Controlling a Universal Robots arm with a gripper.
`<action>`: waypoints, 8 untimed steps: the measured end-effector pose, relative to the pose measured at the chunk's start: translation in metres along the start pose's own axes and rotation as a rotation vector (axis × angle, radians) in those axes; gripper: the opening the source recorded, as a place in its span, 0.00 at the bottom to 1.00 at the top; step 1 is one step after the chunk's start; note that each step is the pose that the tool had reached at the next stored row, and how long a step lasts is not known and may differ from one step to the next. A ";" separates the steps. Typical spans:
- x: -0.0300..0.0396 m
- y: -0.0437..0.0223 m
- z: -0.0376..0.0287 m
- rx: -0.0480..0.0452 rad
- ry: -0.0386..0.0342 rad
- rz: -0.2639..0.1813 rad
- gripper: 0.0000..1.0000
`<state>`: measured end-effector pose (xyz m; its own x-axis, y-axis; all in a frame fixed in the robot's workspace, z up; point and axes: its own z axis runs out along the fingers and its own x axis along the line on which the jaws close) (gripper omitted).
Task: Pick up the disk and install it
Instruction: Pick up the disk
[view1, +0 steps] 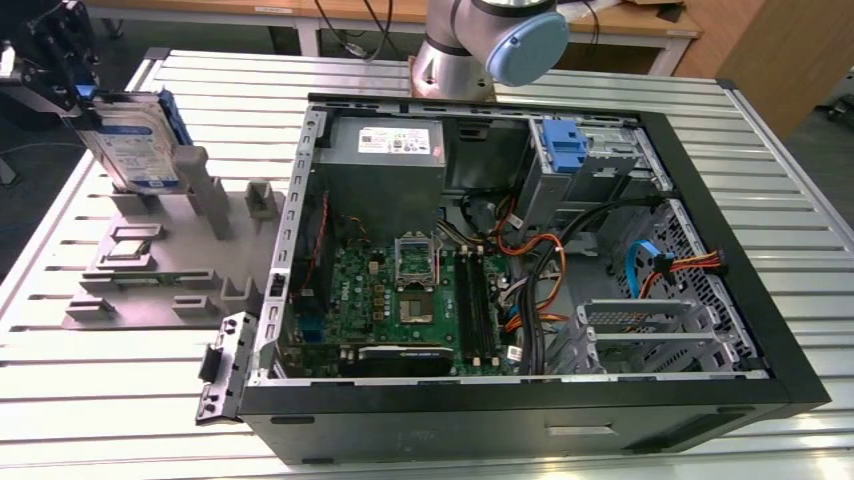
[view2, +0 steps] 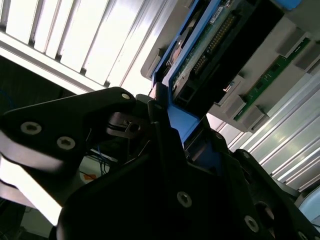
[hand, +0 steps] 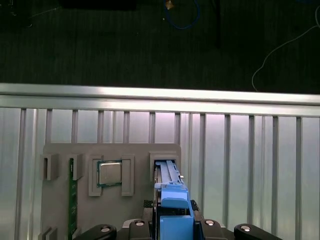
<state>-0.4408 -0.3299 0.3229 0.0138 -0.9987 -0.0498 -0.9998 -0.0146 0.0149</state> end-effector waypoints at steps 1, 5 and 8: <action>0.0000 0.0000 -0.0008 0.0000 0.0000 0.000 0.36; -0.0002 0.0001 -0.0039 0.0000 0.0000 0.000 0.36; -0.0003 0.0001 -0.0063 0.0001 0.0000 0.000 0.36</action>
<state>-0.4408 -0.3299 0.3292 0.0139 -0.9987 -0.0498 -0.9998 -0.0147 0.0148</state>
